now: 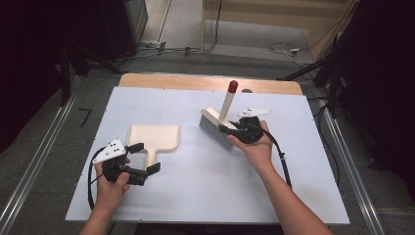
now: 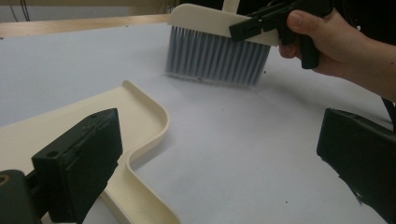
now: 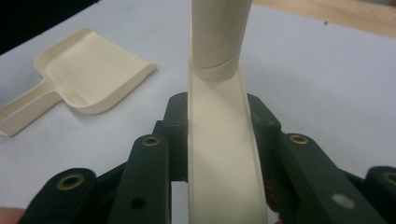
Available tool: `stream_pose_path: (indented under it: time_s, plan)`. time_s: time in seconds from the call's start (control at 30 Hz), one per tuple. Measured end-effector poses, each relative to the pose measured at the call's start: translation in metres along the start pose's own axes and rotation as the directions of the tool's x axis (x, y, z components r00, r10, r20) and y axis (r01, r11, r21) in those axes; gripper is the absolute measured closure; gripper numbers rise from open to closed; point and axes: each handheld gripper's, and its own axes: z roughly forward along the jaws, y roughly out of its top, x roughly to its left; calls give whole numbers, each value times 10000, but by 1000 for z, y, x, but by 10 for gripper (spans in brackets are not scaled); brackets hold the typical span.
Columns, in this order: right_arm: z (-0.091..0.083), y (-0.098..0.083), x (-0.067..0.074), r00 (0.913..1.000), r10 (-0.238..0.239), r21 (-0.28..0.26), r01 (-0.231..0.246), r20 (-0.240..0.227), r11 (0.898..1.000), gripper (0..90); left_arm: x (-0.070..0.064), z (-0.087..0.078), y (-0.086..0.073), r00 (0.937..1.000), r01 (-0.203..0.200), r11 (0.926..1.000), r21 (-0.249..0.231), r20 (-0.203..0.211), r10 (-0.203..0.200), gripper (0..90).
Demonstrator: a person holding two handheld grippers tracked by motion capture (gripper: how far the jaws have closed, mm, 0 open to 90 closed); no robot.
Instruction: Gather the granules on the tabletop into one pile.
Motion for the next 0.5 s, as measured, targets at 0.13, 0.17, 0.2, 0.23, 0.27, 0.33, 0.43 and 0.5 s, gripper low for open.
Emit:
stream_pose_path:
  time_s: [0.13, 0.17, 0.2, 0.23, 0.27, 0.33, 0.43, 0.5]
  plan:
    - [7, -4, -2, 9984, 470, 8, -471, 323, 9989, 652, 1, -1, 0, 10000, 32, 10000, -34, 12, -32, 6]
    - [6, -5, -4, 9976, 532, 17, -534, 442, 9986, 652, 1, -1, 0, 10000, 2, 10000, -21, 15, -2, 6]
    - [6, -5, -5, 9969, 571, 24, -573, 549, 9984, 652, 1, 0, 0, 10000, 6, 10000, -5, 20, -6, 6]
    - [4, -6, -7, 9959, 666, 25, -668, 608, 9978, 651, 1, 0, 0, 10000, 4, 10000, -2, 27, -4, 6]
    - [3, -7, -9, 9954, 678, 4, -680, 670, 9977, 652, 0, 0, 0, 10000, -6, 10000, -7, 41, 6, 6]
    - [0, -9, -12, 9940, 761, -17, -762, 786, 9971, 652, 0, 1, 0, 10000, 7, 10000, 24, 25, -7, 6]
    - [-5, -11, -15, 9908, 926, -111, -919, 992, 9957, 652, 0, 1, 0, 10000, 6, 10000, 21, 37, -6, 6]
    - [-7, -11, -17, 9893, 1066, -144, -1057, 995, 9943, 652, 0, 1, 0, 10000, 15, 10000, 12, 47, -15, 6]
